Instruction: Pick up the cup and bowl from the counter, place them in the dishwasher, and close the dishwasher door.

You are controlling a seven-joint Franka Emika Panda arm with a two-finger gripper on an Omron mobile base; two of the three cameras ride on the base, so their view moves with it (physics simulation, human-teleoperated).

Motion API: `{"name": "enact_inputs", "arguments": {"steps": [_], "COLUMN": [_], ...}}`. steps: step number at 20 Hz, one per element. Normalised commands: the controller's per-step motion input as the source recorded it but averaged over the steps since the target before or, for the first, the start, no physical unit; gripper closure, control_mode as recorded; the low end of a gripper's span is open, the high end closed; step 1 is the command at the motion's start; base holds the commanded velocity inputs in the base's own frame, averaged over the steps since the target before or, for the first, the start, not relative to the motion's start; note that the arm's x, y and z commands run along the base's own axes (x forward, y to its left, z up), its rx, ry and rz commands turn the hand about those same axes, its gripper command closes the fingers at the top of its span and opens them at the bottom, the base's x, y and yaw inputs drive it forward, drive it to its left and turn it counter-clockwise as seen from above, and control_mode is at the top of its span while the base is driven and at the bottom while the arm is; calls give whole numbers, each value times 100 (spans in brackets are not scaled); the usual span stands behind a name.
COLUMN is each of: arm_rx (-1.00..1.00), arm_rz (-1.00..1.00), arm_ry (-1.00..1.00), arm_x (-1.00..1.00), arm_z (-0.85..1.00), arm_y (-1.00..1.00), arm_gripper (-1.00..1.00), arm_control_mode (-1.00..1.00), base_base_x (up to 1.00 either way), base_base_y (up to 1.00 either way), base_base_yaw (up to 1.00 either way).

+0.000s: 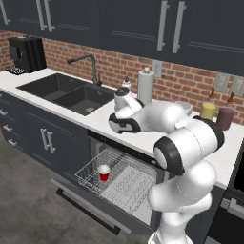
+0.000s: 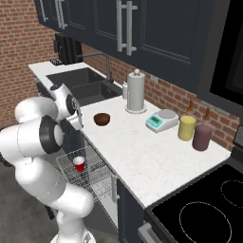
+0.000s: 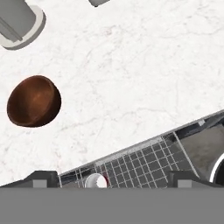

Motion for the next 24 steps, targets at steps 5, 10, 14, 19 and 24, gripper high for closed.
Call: {"name": "enact_inputs", "arguments": {"steps": [5, 10, 14, 19, 24], "arm_rx": [-2, -2, 0, 3, 9], "arm_rz": [3, 2, -15, -26, -35], "arm_ry": [1, 0, 0, 0, 0], "arm_x": [32, 11, 0, 0, 0], "arm_z": [-17, -12, 0, 0, 0], "arm_y": [0, 0, 2, 5, 1], "arm_gripper": [-100, -100, -100, -100, -100], "arm_control_mode": [-100, -100, -100, -100, -100], "base_base_x": [0, 0, 0, 0, 0], "base_base_y": [0, 0, 0, 0, 0], "base_base_yaw": [0, 0, 0, 0, 0]}}
